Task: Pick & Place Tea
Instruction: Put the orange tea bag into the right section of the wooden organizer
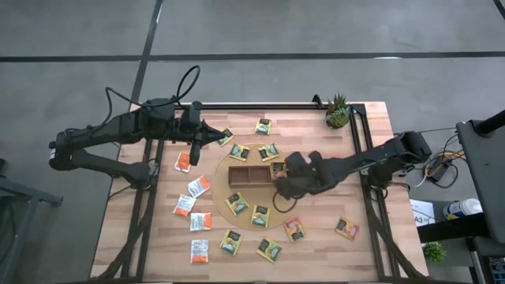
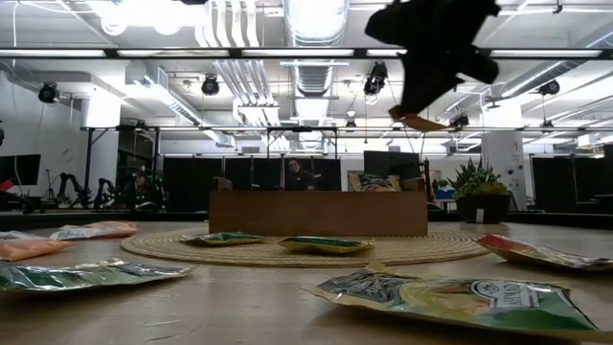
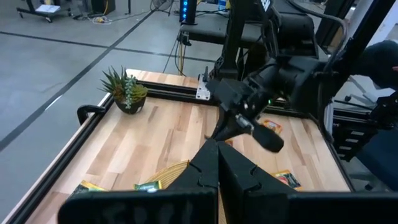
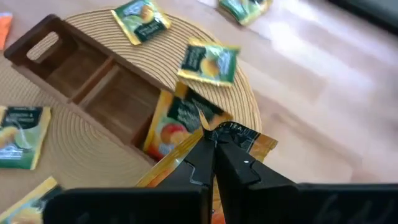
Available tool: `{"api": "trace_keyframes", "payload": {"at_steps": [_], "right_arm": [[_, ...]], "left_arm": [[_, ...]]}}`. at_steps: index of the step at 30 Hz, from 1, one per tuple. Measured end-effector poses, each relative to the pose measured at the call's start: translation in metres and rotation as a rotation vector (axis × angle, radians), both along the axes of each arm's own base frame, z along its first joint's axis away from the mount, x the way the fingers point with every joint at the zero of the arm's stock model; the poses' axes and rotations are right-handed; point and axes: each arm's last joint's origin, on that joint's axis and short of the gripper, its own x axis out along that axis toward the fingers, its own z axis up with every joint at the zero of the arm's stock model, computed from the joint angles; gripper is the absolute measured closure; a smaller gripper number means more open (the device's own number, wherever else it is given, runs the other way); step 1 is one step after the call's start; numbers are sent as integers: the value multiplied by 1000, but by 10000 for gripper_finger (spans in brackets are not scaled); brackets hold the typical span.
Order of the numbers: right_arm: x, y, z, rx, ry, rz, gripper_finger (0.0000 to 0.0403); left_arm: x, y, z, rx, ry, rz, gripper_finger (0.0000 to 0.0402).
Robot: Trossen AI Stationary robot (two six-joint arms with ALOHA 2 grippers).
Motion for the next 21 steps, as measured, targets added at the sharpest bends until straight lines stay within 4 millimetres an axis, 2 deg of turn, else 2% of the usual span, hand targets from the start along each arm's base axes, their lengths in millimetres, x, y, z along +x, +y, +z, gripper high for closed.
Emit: {"api": "trace_keyframes", "payload": {"at_steps": [7, 13, 21], "right_arm": [[32, 0, -6, -145, 89, 98, 395], [56, 5, -23, -204, 145, 119, 395], [74, 8, -50, -252, 198, 100, 395]], "left_arm": [[0, 0, 0, 1, 0, -1, 400], [0, 0, 0, 20, 1, -5, 400], [0, 0, 0, 21, 1, -6, 400]]}}
